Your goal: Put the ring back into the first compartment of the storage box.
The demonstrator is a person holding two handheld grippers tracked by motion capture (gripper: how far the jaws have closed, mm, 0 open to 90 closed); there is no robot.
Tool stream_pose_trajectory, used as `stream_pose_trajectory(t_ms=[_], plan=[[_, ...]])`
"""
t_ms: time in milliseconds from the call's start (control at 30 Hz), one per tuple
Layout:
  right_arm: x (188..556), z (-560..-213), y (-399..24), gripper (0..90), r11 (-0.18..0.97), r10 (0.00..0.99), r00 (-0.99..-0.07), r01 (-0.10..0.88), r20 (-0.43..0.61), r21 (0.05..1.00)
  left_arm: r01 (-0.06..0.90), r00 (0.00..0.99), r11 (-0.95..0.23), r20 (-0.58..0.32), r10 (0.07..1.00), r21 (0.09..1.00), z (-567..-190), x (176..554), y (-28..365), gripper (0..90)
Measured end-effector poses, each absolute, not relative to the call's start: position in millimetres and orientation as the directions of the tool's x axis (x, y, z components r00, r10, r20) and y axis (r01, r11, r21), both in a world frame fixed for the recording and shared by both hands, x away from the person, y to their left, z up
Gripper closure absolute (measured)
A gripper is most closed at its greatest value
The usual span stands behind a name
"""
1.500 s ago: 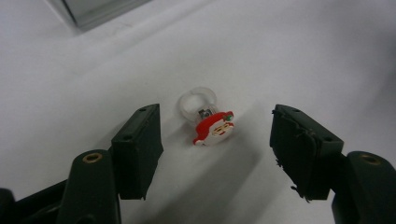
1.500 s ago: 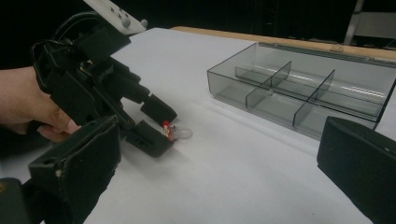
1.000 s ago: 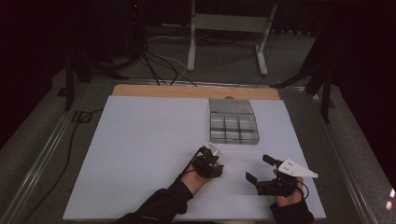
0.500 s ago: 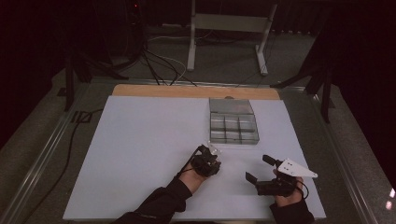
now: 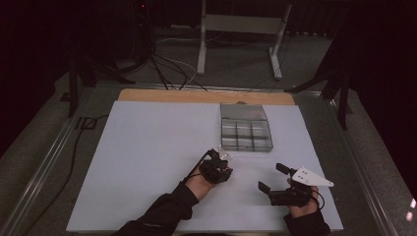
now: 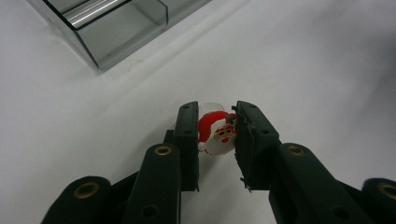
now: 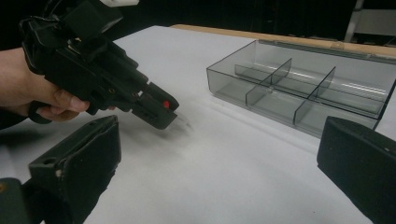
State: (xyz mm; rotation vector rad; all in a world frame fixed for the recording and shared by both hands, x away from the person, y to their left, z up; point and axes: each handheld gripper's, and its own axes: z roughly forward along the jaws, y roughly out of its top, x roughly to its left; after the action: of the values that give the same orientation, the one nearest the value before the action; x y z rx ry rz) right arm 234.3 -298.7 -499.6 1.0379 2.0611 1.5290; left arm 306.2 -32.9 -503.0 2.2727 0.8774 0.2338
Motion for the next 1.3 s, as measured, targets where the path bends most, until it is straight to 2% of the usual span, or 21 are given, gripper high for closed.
stream_pose_trajectory(t_ms=[300, 1300], plan=[[234.8, -500.6, -297.5, 0.0, 0.148, 0.739, -0.661, 0.342, 0.126, 0.928, 0.509, 0.791, -0.559, -0.100, 0.604, 0.655, -500.8, 307.6, -25.6, 72.8], [235.7, -501.7, -297.8, 0.0, 0.146, 0.739, -0.660, 0.350, 0.133, 0.925, 0.383, 0.882, -0.619, -0.073, 0.466, 0.686, -471.2, 318.9, -6.5, 72.8]])
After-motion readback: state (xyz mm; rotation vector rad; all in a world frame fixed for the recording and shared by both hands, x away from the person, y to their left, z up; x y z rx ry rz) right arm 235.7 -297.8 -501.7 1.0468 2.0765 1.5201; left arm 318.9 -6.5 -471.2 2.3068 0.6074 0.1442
